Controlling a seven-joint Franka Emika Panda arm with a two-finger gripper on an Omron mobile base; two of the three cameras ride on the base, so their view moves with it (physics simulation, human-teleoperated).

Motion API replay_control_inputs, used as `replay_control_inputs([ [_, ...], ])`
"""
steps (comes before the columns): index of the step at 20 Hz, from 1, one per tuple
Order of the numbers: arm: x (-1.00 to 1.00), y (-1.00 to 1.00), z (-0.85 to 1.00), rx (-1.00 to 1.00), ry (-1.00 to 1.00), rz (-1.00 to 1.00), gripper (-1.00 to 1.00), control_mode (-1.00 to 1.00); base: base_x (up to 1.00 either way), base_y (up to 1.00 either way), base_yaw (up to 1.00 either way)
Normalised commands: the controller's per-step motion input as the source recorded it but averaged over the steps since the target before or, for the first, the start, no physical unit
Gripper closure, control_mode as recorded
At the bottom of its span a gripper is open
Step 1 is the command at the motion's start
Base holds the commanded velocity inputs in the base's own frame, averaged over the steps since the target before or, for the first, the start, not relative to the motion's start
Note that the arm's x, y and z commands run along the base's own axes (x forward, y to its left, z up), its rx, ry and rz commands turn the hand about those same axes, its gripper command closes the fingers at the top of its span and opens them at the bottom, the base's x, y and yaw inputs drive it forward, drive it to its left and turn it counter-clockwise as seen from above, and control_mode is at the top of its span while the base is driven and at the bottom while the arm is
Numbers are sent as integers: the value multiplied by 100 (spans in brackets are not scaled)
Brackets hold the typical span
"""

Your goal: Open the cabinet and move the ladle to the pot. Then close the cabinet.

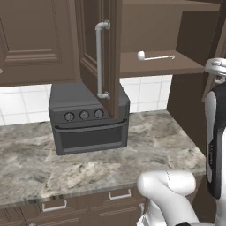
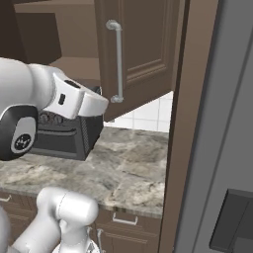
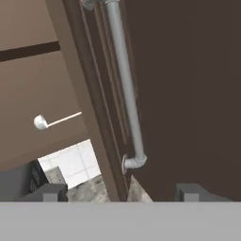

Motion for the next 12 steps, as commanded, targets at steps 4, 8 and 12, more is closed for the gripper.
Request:
replay_control_inputs([
  [4,-14,72,0,0,0,-6,-100,-100,0,0,0],
  [8,52,49,0,0,3,-6,-100,-100,0,0,0],
  [12,78,40,0,0,5,-8,-100,-100,0,0,0],
])
